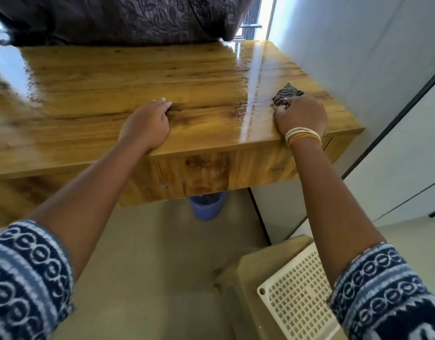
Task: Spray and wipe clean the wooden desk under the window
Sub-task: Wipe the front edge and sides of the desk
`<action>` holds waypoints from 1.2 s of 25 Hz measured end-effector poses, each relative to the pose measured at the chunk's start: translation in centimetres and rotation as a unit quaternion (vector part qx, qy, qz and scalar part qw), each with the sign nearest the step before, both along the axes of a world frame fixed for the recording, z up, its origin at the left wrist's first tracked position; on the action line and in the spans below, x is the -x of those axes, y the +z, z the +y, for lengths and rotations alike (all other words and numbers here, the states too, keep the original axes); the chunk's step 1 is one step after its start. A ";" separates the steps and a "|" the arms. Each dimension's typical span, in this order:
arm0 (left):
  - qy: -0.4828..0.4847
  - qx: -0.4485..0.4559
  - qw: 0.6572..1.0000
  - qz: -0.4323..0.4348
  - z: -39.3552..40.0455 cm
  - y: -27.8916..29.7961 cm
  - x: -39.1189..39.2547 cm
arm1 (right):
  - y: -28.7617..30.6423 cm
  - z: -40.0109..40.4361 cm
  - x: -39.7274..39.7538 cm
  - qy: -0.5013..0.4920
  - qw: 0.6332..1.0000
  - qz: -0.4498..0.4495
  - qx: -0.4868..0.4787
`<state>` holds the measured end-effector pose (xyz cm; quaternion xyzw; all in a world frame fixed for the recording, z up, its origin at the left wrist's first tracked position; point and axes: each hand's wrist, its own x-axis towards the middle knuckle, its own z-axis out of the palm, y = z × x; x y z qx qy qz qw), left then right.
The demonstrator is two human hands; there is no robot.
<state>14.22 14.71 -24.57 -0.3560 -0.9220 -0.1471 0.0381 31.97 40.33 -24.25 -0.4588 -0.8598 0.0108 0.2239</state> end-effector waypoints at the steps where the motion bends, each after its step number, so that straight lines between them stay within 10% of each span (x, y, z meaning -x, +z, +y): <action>1: -0.002 -0.004 1.000 -0.002 0.1 -0.1 0.0 | 0.0 0.0 0.0 -0.008 1.000 -0.003 -0.011; 10: -0.015 0.012 0.999 0.040 0.5 0.4 -0.1 | 0.0 -1.5 -1.0 0.003 0.997 0.046 -0.055; 17: -0.027 -0.046 0.965 0.256 -12.0 -3.0 -1.4 | -1.9 -2.5 -1.5 0.005 0.970 0.214 -0.115; 23: 0.048 -0.086 0.945 0.312 -17.5 -4.2 0.2 | -10.9 -9.2 1.5 0.005 0.828 0.519 -0.212; 30: 0.082 -0.108 0.941 0.311 -16.8 -4.2 -0.2 | -12.3 -15.8 5.0 0.285 0.782 0.372 -0.410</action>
